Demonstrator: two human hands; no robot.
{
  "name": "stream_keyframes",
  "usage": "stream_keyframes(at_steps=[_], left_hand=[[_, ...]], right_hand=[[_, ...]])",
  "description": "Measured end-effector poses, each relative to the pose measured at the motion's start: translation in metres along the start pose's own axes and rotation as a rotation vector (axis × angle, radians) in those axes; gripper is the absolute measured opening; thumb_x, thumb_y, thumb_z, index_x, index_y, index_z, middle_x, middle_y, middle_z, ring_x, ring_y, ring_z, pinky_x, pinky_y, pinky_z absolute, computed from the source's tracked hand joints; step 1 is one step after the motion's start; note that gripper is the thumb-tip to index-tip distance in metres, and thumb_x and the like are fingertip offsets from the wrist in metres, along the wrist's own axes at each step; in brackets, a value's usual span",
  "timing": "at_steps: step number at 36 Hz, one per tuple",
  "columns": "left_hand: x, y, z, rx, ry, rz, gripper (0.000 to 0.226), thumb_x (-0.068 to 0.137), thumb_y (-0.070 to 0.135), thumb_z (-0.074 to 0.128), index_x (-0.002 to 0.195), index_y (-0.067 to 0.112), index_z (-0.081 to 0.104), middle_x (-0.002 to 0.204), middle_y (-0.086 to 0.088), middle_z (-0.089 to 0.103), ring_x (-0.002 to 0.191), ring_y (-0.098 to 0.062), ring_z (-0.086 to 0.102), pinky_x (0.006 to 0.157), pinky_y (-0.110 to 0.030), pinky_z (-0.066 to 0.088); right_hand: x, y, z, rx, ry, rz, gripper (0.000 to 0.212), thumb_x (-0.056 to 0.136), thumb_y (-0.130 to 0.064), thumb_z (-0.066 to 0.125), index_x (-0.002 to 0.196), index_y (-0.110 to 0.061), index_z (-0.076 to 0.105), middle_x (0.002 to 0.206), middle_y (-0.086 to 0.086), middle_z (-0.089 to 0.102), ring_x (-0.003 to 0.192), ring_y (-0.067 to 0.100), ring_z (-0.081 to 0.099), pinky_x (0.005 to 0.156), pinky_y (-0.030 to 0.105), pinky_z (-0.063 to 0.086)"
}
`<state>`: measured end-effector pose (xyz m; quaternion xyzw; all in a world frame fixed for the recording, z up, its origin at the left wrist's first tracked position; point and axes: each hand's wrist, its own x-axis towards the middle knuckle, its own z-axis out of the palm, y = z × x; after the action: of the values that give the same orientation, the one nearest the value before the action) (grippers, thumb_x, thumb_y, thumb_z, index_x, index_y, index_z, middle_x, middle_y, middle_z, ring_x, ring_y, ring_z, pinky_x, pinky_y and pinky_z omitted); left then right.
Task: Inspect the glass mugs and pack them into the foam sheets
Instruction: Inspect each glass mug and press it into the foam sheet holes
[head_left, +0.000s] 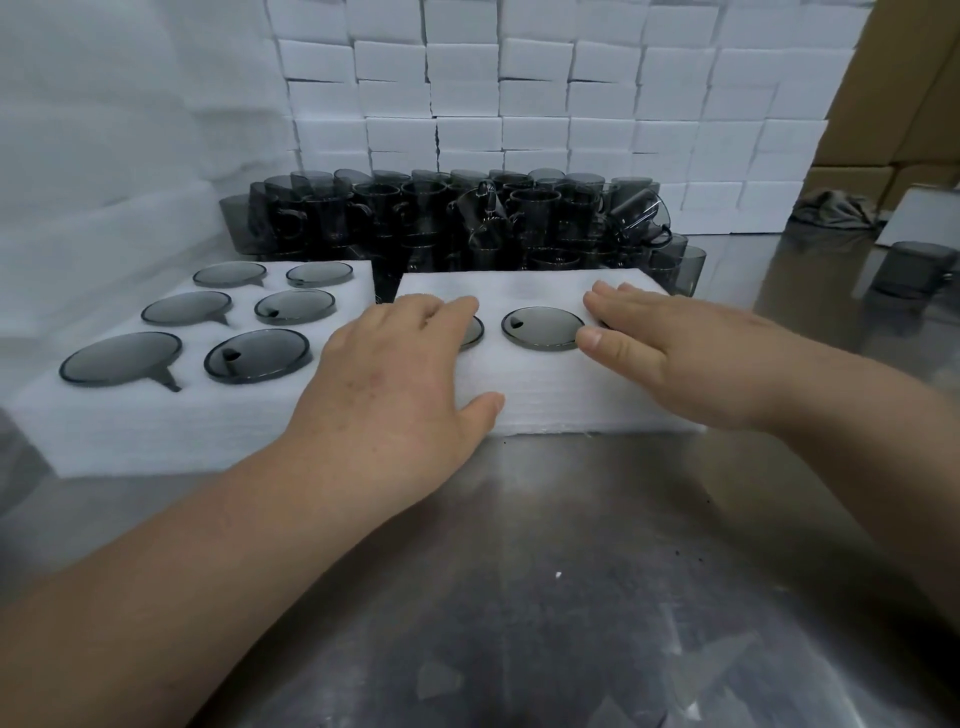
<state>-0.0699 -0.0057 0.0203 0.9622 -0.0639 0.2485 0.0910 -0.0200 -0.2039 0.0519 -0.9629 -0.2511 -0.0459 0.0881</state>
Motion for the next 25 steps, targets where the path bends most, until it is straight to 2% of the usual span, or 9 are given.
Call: stream_keyframes(at_steps=[2, 4, 6, 8, 10, 14, 18, 21, 25], left_hand=[[-0.001, 0.001, 0.000, 0.009, -0.015, 0.019, 0.075, 0.076, 0.055, 0.043, 0.144, 0.032, 0.021, 0.147, 0.008, 0.026, 0.133, -0.011, 0.020, 0.107, -0.029, 0.015], [-0.001, 0.000, 0.001, 0.019, -0.047, 0.033, 0.075, 0.077, 0.056, 0.042, 0.145, 0.034, 0.019, 0.150, 0.007, 0.020, 0.136, -0.012, 0.016, 0.110, -0.029, 0.014], [-0.002, -0.001, 0.003, 0.017, -0.074, 0.046, 0.072, 0.081, 0.055, 0.044, 0.145, 0.035, 0.018, 0.150, 0.008, 0.020, 0.136, -0.010, 0.014, 0.109, -0.029, 0.015], [-0.002, -0.003, 0.005, 0.006, -0.076, 0.065, 0.068, 0.083, 0.052, 0.045, 0.144, 0.034, 0.020, 0.147, 0.011, 0.024, 0.132, -0.007, 0.014, 0.106, -0.027, 0.019], [-0.001, -0.004, 0.006, -0.013, -0.069, 0.074, 0.065, 0.085, 0.049, 0.046, 0.143, 0.034, 0.021, 0.144, 0.014, 0.026, 0.128, -0.004, 0.012, 0.103, -0.025, 0.022], [0.000, -0.005, 0.007, -0.030, -0.058, 0.084, 0.062, 0.087, 0.046, 0.045, 0.143, 0.033, 0.022, 0.142, 0.017, 0.028, 0.129, -0.005, 0.014, 0.103, -0.024, 0.025], [0.001, -0.005, 0.007, -0.035, -0.069, 0.083, 0.062, 0.089, 0.046, 0.044, 0.144, 0.033, 0.020, 0.143, 0.016, 0.026, 0.135, -0.007, 0.014, 0.105, -0.025, 0.024], [0.001, -0.006, 0.008, -0.035, -0.065, 0.087, 0.061, 0.089, 0.046, 0.044, 0.143, 0.033, 0.021, 0.144, 0.015, 0.026, 0.135, -0.008, 0.013, 0.104, -0.025, 0.025], [0.001, -0.007, 0.009, -0.037, -0.058, 0.086, 0.062, 0.089, 0.048, 0.043, 0.143, 0.035, 0.017, 0.145, 0.016, 0.024, 0.137, -0.008, 0.011, 0.105, -0.026, 0.025]], right_hand=[[0.000, -0.001, 0.001, 0.044, 0.031, 0.030, 0.103, 0.057, -0.075, 0.004, 0.136, -0.017, 0.037, 0.148, -0.011, 0.031, 0.137, 0.000, 0.017, 0.105, 0.026, 0.020], [0.000, -0.001, 0.001, 0.130, 0.066, 0.088, 0.100, 0.057, -0.076, 0.008, 0.141, -0.029, 0.034, 0.148, -0.013, 0.033, 0.137, 0.005, 0.023, 0.107, 0.029, 0.020], [0.003, 0.000, 0.000, 0.224, 0.134, 0.124, 0.084, 0.068, -0.075, 0.016, 0.141, -0.037, 0.034, 0.147, -0.015, 0.034, 0.136, 0.009, 0.029, 0.107, 0.028, 0.022], [0.008, 0.001, -0.002, 0.271, 0.210, 0.137, 0.063, 0.083, -0.066, 0.030, 0.137, -0.037, 0.040, 0.142, -0.016, 0.041, 0.129, 0.008, 0.037, 0.099, 0.025, 0.026], [0.014, -0.002, -0.005, 0.312, 0.255, 0.143, 0.051, 0.087, -0.056, 0.039, 0.132, -0.035, 0.047, 0.136, -0.015, 0.048, 0.121, 0.008, 0.044, 0.093, 0.025, 0.032], [0.033, -0.011, -0.012, 0.316, 0.301, 0.106, 0.030, 0.089, -0.042, 0.047, 0.109, -0.024, 0.061, 0.099, -0.008, 0.064, 0.096, 0.017, 0.055, 0.078, 0.030, 0.041], [0.074, -0.014, -0.014, 0.188, 0.295, 0.078, 0.039, 0.090, -0.032, 0.048, 0.129, -0.026, 0.051, 0.125, -0.003, 0.057, 0.103, 0.019, 0.053, 0.081, 0.027, 0.039], [0.112, -0.015, -0.015, 0.076, 0.272, 0.049, 0.043, 0.088, -0.022, 0.046, 0.131, -0.020, 0.046, 0.123, 0.005, 0.056, 0.095, 0.023, 0.051, 0.074, 0.029, 0.039], [0.159, -0.014, -0.015, -0.081, 0.200, 0.037, 0.057, 0.089, -0.018, 0.046, 0.143, -0.021, 0.029, 0.140, 0.008, 0.041, 0.116, 0.031, 0.047, 0.078, 0.030, 0.037]])
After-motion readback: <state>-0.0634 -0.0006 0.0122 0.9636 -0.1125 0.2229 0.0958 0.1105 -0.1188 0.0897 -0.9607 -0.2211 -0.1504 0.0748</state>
